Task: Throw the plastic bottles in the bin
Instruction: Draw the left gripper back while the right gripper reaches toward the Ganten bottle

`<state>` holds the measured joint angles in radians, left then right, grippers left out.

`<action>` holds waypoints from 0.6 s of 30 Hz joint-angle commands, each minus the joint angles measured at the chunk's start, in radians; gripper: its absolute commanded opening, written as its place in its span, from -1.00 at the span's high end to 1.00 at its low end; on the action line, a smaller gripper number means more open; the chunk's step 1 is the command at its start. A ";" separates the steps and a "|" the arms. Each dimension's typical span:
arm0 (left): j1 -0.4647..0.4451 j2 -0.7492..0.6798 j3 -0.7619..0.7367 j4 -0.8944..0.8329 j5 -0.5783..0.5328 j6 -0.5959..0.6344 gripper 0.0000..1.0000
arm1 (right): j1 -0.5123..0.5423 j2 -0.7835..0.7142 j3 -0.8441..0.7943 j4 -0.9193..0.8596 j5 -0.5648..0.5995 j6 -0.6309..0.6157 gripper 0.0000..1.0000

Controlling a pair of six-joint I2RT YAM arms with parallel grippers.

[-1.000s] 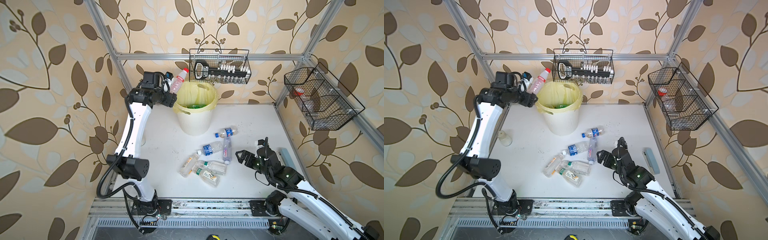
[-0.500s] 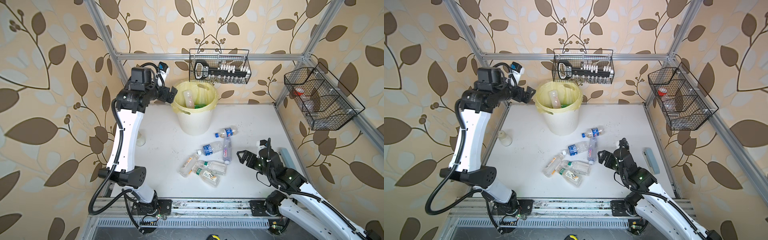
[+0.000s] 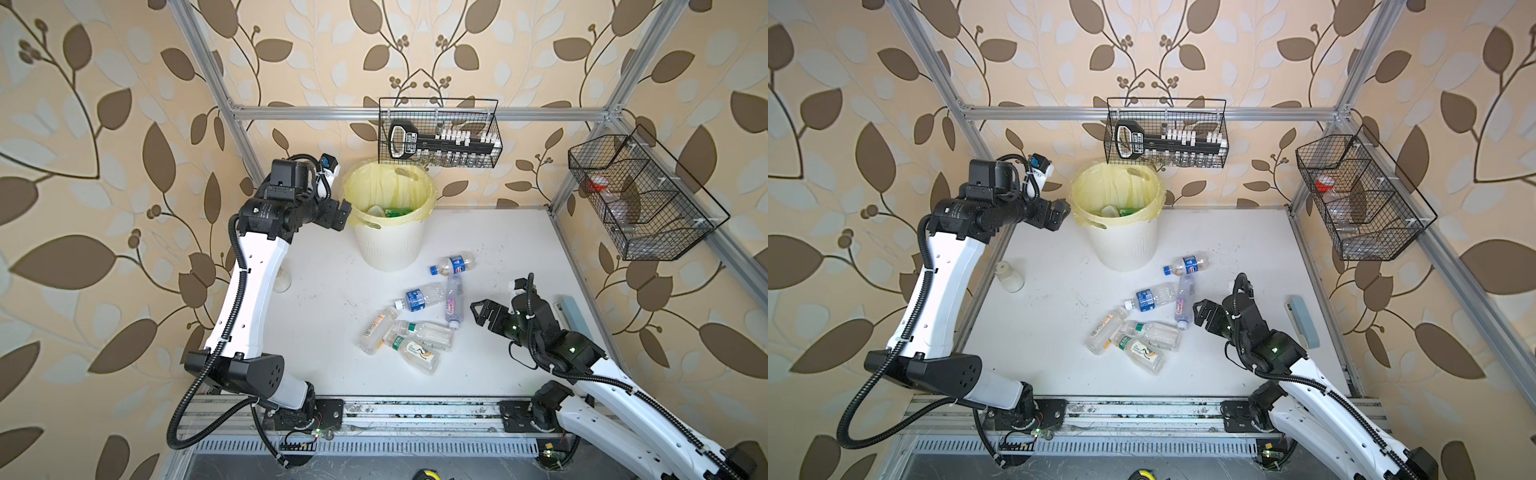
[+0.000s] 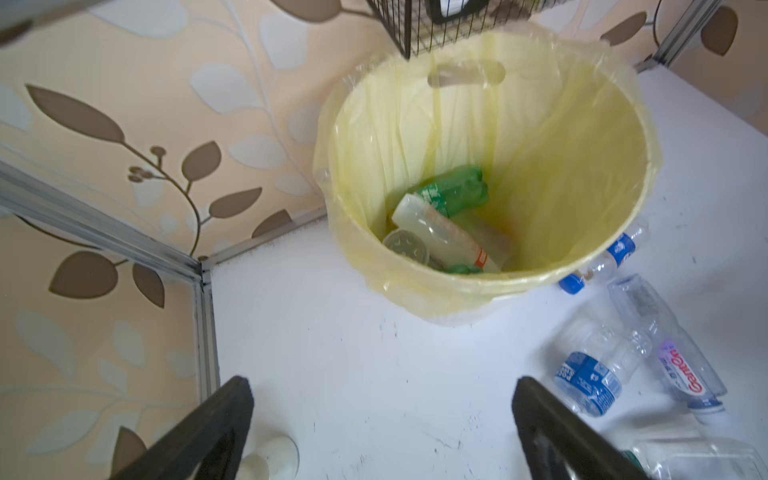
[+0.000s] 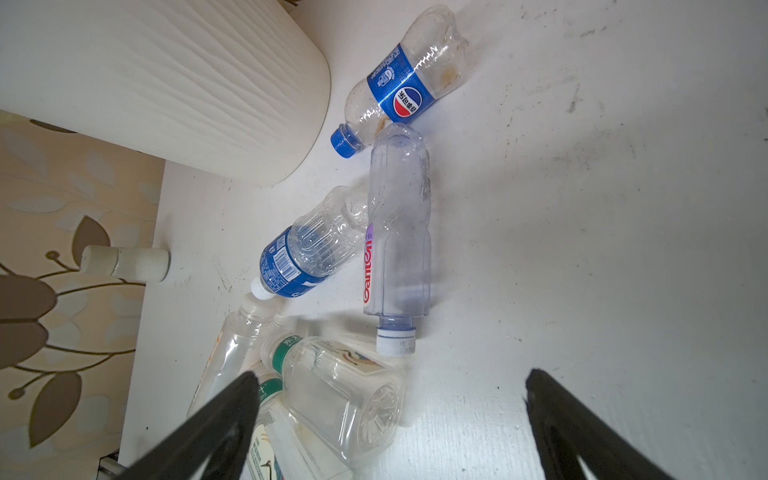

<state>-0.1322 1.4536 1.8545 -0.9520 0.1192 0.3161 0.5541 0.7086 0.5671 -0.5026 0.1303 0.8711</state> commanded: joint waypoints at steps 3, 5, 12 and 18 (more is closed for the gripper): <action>-0.007 -0.203 -0.194 0.059 0.061 -0.018 -0.98 | 0.001 0.002 -0.010 0.016 -0.009 0.001 -1.00; -0.007 -0.234 -0.249 0.049 0.090 -0.018 -0.98 | 0.001 0.005 -0.015 0.024 -0.011 0.004 -1.00; -0.007 -0.332 -0.467 0.066 0.159 -0.022 -0.98 | 0.006 0.025 -0.035 0.029 -0.022 0.020 -1.00; -0.007 -0.362 -0.555 0.063 0.239 -0.030 -0.98 | 0.022 0.023 -0.042 0.019 -0.014 0.020 -1.00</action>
<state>-0.1322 1.1202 1.2995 -0.9115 0.2821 0.3016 0.5674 0.7345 0.5396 -0.4782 0.1184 0.8753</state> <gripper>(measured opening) 0.990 0.999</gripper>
